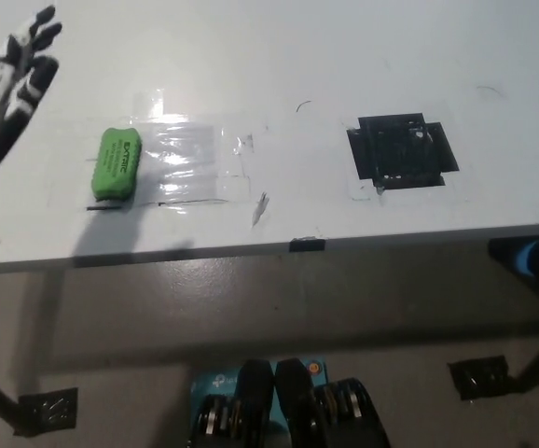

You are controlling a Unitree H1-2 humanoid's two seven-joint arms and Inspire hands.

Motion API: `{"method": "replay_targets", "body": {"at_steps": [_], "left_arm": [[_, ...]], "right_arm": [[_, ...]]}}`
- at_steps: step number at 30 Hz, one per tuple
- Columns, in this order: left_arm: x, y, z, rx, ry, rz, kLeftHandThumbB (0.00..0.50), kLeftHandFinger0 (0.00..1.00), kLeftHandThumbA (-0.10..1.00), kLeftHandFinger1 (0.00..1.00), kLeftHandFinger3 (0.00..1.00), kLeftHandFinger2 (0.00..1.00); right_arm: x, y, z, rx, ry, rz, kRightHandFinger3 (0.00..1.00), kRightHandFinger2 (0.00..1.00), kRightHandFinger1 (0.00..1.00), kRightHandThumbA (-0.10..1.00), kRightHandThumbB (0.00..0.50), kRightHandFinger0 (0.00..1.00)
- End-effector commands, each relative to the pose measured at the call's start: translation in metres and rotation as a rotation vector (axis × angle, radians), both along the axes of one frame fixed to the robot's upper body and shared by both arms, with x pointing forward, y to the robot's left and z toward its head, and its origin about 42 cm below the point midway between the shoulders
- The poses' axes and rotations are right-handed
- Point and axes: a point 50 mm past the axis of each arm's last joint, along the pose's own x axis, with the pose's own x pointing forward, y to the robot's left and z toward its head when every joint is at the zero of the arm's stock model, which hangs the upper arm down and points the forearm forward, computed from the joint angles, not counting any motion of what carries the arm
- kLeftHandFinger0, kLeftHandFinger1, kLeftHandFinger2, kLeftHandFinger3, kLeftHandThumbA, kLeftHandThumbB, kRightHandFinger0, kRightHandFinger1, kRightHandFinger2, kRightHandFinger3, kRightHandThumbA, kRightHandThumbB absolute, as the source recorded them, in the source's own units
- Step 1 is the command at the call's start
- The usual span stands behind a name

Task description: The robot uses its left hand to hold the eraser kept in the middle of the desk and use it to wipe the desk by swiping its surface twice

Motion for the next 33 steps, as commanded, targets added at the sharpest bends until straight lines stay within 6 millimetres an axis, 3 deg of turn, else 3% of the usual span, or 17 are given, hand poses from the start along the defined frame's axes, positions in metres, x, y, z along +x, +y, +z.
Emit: {"method": "replay_targets", "body": {"at_steps": [1,2,5,8,16,24,29,31,33], "left_arm": [[0.037,0.008,0.039,0.48,-0.155,0.123,0.312,1.0,1.0,1.0,1.0,1.0],[0.043,0.008,0.043,0.565,-0.183,0.143,0.284,1.0,1.0,1.0,1.0,1.0],[0.064,0.009,0.051,0.831,-0.224,0.213,0.335,1.0,1.0,1.0,1.0,1.0],[0.083,0.012,0.054,1.04,-0.222,0.258,0.343,1.0,1.0,1.0,1.0,1.0],[0.108,0.012,0.038,1.552,-0.264,0.391,0.421,1.0,1.0,1.0,1.0,1.0],[0.121,0.031,0.034,1.663,-0.225,0.462,0.463,1.0,1.0,1.0,1.0,1.0],[0.117,0.03,0.02,1.673,-0.194,0.458,0.468,1.0,1.0,1.0,1.0,1.0],[0.115,0.027,-0.001,1.649,-0.169,0.417,0.451,1.0,1.0,1.0,1.0,1.0],[0.115,0.027,-0.007,1.644,-0.158,0.415,0.45,1.0,1.0,1.0,1.0,1.0]], "right_arm": [[0.0,-0.003,0.011,0.0,-0.037,-0.022,1.0,1.0,1.0,1.0,0.067,1.0],[0.0,-0.003,0.011,-0.006,-0.038,-0.018,1.0,1.0,1.0,1.0,0.059,1.0],[0.001,-0.002,0.011,-0.006,-0.035,-0.011,1.0,1.0,1.0,1.0,0.076,1.0],[0.001,-0.002,0.01,-0.006,-0.025,-0.02,1.0,1.0,1.0,1.0,0.073,1.0],[-0.002,-0.003,0.009,-0.009,-0.026,-0.019,1.0,1.0,1.0,1.0,0.082,1.0],[-0.002,-0.004,0.009,-0.019,-0.026,-0.008,1.0,1.0,1.0,1.0,0.072,1.0],[-0.001,-0.002,0.01,-0.008,-0.038,-0.005,1.0,1.0,1.0,1.0,0.087,1.0],[-0.002,0.0,0.01,-0.017,-0.034,-0.005,1.0,1.0,1.0,1.0,0.119,1.0],[-0.002,-0.001,0.01,-0.021,-0.034,-0.005,1.0,1.0,1.0,1.0,0.127,1.0]]}}
